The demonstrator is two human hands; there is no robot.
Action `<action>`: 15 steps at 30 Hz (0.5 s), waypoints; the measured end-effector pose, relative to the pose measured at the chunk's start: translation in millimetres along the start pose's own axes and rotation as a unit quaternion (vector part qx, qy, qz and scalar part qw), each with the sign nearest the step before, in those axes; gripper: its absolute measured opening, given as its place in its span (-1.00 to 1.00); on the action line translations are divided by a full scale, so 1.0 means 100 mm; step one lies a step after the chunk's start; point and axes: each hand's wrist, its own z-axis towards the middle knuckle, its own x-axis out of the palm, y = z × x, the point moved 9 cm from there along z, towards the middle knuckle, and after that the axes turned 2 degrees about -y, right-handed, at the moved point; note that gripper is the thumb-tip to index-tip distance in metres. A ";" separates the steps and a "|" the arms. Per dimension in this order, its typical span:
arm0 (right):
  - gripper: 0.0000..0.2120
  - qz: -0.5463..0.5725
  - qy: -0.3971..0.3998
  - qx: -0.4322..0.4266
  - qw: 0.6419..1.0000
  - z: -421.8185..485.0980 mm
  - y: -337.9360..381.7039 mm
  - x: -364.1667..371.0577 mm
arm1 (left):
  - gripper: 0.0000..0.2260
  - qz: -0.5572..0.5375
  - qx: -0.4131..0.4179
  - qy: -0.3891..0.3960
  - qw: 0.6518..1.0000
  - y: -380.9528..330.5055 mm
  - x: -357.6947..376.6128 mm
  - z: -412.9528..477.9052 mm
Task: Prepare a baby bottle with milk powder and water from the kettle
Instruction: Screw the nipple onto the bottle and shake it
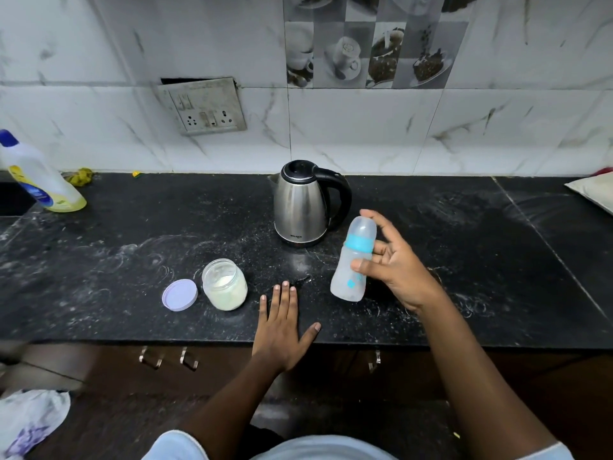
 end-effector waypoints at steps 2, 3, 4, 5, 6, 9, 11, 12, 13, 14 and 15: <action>-0.18 0.022 -0.031 0.003 0.999 0.00 -0.02 -0.05 | -0.08 -0.004 -0.002 -0.004 1.000 0.00 -0.01 0.00; -0.19 0.037 -0.052 0.002 0.998 0.00 -0.03 -0.09 | -0.08 -0.005 -0.002 -0.004 1.000 -0.01 -0.01 0.00; -0.19 0.040 -0.055 0.002 0.998 0.01 -0.04 -0.09 | -0.08 -0.004 -0.001 -0.002 1.000 -0.01 -0.01 0.00; -0.19 0.029 -0.040 0.004 0.999 0.00 -0.05 -0.05 | -0.08 -0.004 -0.001 -0.001 1.000 -0.01 -0.01 0.00; -0.18 0.014 -0.018 0.004 1.000 -0.01 -0.05 0.00 | -0.08 -0.007 -0.002 -0.001 1.000 0.00 -0.01 0.00; -0.18 0.034 -0.053 -0.015 0.998 -0.02 -0.01 -0.09 | -0.08 -0.007 -0.003 0.000 1.000 0.00 -0.01 0.01; -0.17 0.050 -0.091 -0.028 0.994 -0.02 0.02 -0.22 | -0.08 -0.010 -0.002 0.000 1.000 -0.01 -0.01 0.01; -0.17 0.040 -0.078 -0.028 0.996 -0.02 0.04 -0.20 | -0.08 -0.012 -0.001 -0.001 1.000 -0.01 0.00 0.01; -0.16 0.019 -0.045 -0.024 0.999 -0.02 0.05 -0.15 | -0.08 -0.014 0.000 -0.002 1.000 0.00 0.00 0.00; -0.16 0.000 -0.014 -0.020 1.000 -0.04 0.04 -0.10 | -0.08 -0.013 0.000 -0.002 1.000 0.00 -0.01 0.00; -0.16 -0.006 -0.007 -0.020 1.000 -0.04 0.05 -0.10 | -0.08 -0.010 -0.001 -0.003 1.000 0.00 -0.01 0.00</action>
